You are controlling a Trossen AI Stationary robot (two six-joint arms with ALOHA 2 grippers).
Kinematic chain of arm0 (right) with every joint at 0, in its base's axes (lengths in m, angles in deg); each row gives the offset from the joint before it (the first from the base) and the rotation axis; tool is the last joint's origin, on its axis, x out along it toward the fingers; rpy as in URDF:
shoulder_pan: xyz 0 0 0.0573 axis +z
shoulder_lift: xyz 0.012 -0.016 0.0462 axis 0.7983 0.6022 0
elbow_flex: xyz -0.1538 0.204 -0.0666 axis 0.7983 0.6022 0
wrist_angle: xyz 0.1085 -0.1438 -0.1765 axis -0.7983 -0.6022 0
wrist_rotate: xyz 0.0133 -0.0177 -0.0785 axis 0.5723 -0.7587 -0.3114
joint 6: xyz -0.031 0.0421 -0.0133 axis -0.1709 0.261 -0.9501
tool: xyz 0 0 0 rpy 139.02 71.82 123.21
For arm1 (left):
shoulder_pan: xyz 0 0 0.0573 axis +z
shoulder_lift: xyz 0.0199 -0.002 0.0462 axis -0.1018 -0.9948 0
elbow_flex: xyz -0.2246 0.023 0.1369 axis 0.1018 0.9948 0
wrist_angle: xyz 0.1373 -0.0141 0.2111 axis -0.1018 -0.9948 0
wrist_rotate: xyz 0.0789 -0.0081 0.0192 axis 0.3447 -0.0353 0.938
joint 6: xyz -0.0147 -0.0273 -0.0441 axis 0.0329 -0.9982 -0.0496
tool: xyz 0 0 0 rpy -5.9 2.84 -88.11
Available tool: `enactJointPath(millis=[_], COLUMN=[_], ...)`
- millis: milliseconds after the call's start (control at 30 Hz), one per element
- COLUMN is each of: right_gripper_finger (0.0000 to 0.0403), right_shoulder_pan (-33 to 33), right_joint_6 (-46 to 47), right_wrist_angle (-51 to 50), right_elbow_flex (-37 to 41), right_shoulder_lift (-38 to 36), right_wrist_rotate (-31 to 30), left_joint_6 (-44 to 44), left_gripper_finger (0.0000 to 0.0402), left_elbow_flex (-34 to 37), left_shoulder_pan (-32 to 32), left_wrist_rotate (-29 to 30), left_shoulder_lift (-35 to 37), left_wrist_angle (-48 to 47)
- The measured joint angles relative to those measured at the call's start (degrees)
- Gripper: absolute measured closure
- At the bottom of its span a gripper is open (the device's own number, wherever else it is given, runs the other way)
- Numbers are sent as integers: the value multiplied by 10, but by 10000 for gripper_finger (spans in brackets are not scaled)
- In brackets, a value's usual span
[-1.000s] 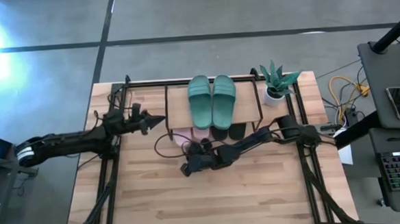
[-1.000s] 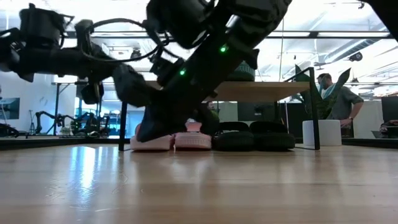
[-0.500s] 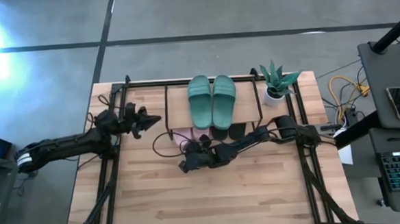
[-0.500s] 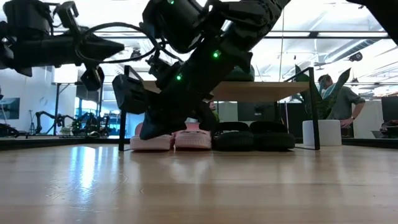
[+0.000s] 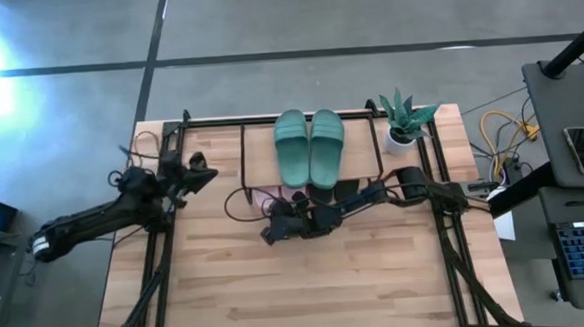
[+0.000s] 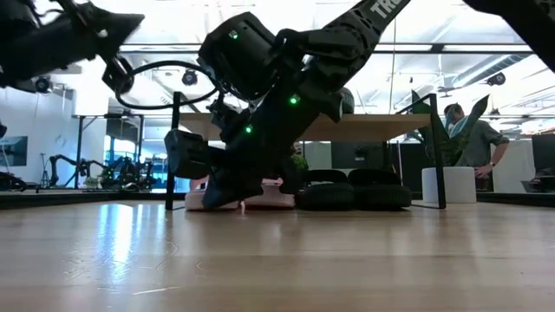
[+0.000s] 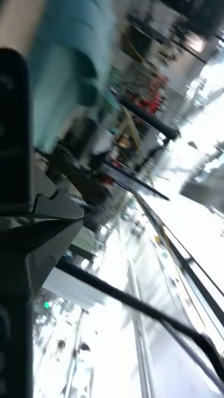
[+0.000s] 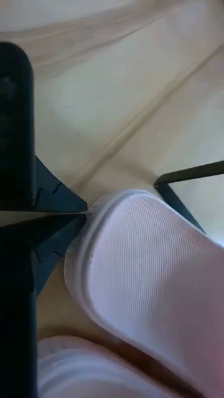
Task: Pick and place slides into the shelf
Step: Adjust the slides under the shelf, then return to Home Position
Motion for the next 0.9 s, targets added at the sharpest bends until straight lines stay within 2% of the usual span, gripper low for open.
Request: enactJointPath(millis=[267,533,667,800,900], right_gripper_finger=[390,390,390,390,390], right_shoulder_pan=[-2,35,53,65,71], right_joint_6=[-12,-14,-14,15,-8], right_wrist_angle=[-2,-37,-146,-306,-371], right_elbow_flex=[-35,-79,-116,-183,-245], right_shoulder_lift=[0,-27,-45,-69,-76], right_wrist_rotate=[0,2,3,2,-5], left_joint_6=[-14,-14,-14,19,19], left_gripper_finger=[402,402,402,402,402], left_elbow_flex=[8,8,8,8,8], left_shoulder_pan=[0,0,-1,-1,0], left_wrist_rotate=[0,0,1,2,3], left_shoulder_lift=[23,20,21,24,32], left_wrist_angle=[-7,-5,-4,-4,7])
